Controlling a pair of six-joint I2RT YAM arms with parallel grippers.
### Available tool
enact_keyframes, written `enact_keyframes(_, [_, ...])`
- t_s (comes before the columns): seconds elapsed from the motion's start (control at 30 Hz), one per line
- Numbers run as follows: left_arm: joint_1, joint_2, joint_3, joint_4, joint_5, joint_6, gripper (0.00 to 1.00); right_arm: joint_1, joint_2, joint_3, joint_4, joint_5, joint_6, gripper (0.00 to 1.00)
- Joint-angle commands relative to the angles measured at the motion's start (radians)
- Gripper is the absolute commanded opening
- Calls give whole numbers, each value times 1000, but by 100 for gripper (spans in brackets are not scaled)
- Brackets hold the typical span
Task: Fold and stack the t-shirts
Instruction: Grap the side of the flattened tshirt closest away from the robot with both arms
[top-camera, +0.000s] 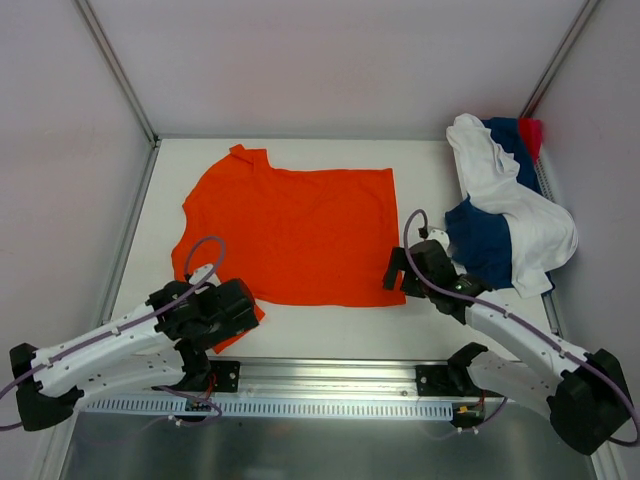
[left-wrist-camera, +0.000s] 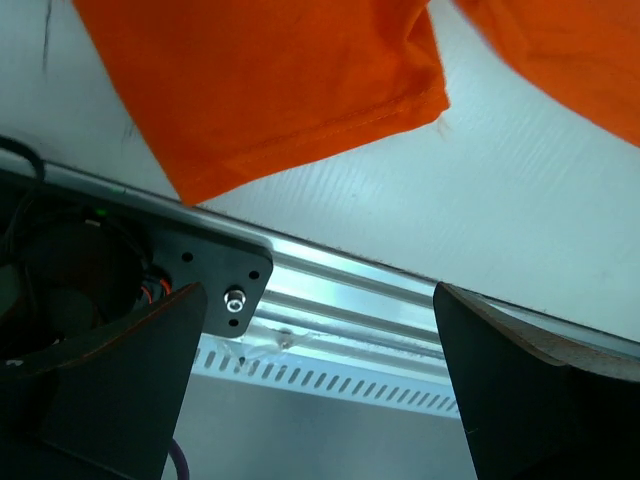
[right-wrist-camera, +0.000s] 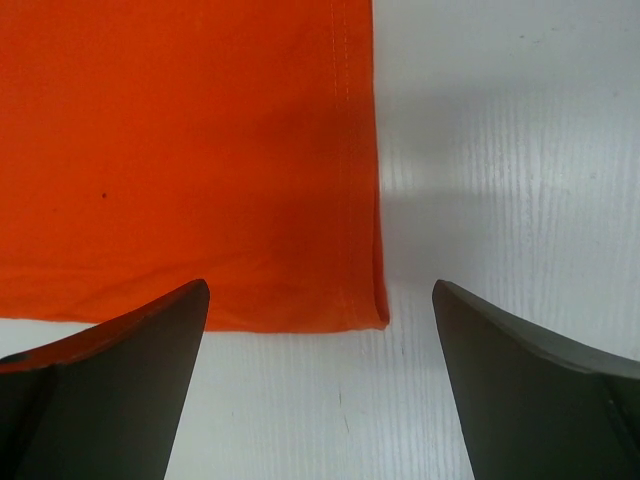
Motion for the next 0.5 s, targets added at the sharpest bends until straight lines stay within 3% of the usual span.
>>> enact_keyframes(0.0, [-60, 43, -1, -307, -3, -232, 99, 7, 81, 10, 117, 5, 21, 99])
enact_keyframes(0.2, [-76, 293, 17, -289, -90, -335, 99, 7, 227, 14, 206, -124, 11, 99])
enact_keyframes(0.47, [-76, 644, 86, -47, -144, -315, 99, 10, 301, -8, 287, -273, 11, 100])
